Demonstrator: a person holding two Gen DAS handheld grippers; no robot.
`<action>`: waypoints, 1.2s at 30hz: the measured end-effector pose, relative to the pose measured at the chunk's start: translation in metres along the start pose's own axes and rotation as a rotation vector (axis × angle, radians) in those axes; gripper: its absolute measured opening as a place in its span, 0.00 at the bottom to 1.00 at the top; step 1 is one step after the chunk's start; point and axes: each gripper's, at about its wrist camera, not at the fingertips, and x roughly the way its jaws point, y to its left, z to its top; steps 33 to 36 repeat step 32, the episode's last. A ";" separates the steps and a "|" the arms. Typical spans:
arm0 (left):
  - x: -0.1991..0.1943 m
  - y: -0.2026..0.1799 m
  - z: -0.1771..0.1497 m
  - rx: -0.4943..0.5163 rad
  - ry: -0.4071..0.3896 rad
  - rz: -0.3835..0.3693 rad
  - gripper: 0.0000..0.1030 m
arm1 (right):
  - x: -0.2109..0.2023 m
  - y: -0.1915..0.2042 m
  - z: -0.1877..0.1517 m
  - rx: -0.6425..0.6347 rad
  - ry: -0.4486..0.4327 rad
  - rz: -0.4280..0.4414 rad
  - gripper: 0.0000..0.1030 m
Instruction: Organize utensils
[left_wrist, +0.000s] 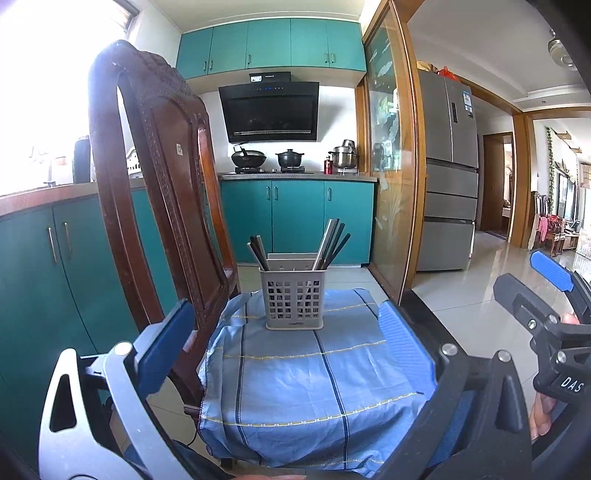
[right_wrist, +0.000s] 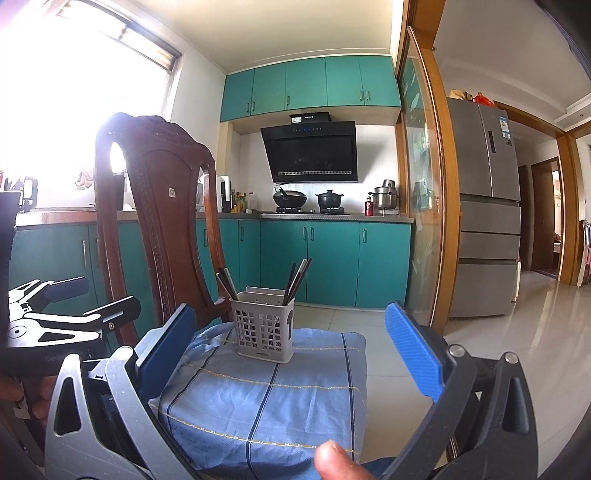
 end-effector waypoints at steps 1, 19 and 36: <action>0.000 0.000 0.000 0.000 0.000 -0.001 0.96 | 0.000 0.000 0.000 0.000 0.000 0.001 0.97; 0.000 0.004 0.001 0.001 0.004 -0.007 0.96 | 0.004 0.005 0.001 -0.011 0.006 0.007 0.97; 0.030 0.009 -0.005 -0.020 0.061 -0.017 0.96 | 0.039 0.004 -0.007 0.003 0.077 0.000 0.97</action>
